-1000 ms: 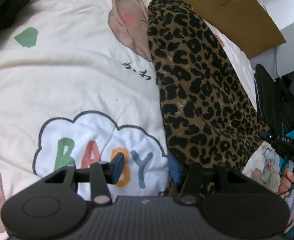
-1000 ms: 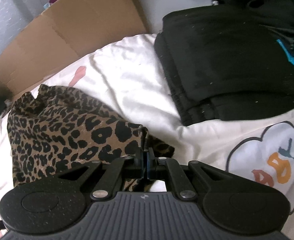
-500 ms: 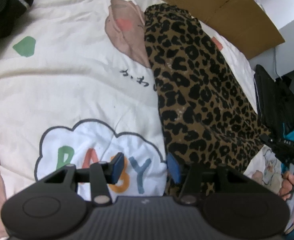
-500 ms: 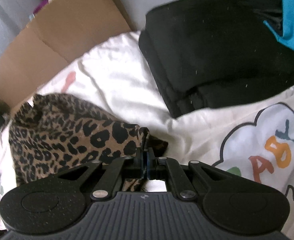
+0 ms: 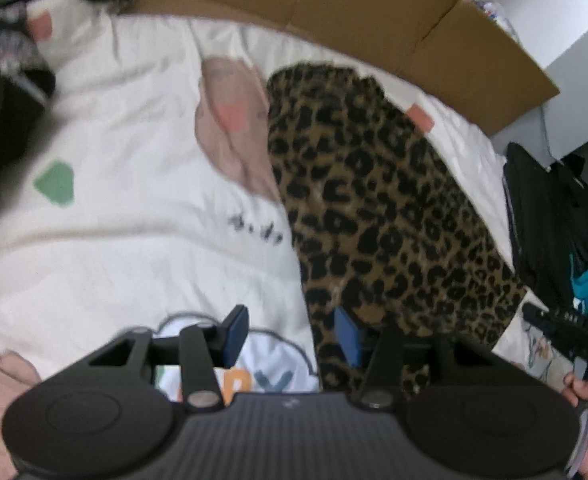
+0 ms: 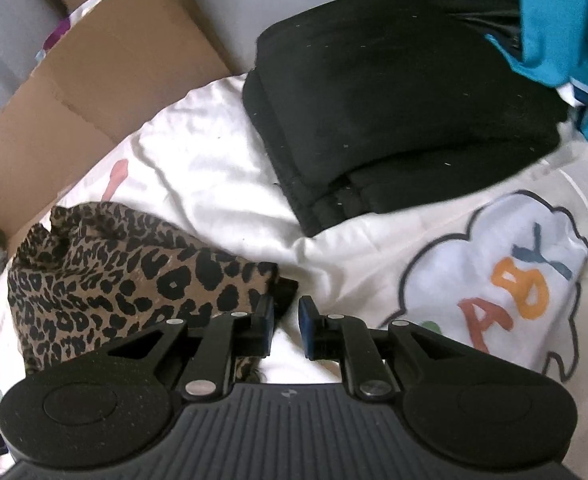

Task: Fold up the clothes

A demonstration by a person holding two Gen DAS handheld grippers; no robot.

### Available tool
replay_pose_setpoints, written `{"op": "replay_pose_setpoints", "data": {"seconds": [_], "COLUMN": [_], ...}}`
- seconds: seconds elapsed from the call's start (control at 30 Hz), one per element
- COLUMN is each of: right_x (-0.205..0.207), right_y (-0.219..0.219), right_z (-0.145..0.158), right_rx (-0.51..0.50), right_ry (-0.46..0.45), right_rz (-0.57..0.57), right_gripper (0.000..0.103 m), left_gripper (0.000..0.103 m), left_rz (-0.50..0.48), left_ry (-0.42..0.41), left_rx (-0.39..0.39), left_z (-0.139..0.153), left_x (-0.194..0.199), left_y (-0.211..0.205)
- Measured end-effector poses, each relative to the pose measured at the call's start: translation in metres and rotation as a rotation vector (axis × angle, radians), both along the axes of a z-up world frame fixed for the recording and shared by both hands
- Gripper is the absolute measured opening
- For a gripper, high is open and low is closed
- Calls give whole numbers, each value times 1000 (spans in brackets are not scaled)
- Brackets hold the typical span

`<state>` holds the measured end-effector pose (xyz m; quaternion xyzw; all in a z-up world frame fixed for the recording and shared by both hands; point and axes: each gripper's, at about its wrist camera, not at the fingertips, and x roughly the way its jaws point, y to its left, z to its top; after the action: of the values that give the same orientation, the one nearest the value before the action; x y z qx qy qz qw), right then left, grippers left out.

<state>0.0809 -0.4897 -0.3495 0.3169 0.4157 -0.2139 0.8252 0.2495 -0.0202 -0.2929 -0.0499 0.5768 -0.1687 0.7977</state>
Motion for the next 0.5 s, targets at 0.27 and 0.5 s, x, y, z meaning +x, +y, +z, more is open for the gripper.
{"op": "replay_pose_setpoints", "data": {"seconds": [0.27,0.5], "right_x": [-14,-13], "right_y": [1,-7], "right_z": [34,83], "right_rx": [80,101], "right_ry": [-127,-191], "right_rz": [4,55], "right_gripper": [26,38], "left_gripper": [51,54], "left_rz": [-31,0], "left_ry": [-97,-102], "left_rx": [59,74], "left_z": [98,170], "left_x": [25,46], "left_y": [-15,-23]}}
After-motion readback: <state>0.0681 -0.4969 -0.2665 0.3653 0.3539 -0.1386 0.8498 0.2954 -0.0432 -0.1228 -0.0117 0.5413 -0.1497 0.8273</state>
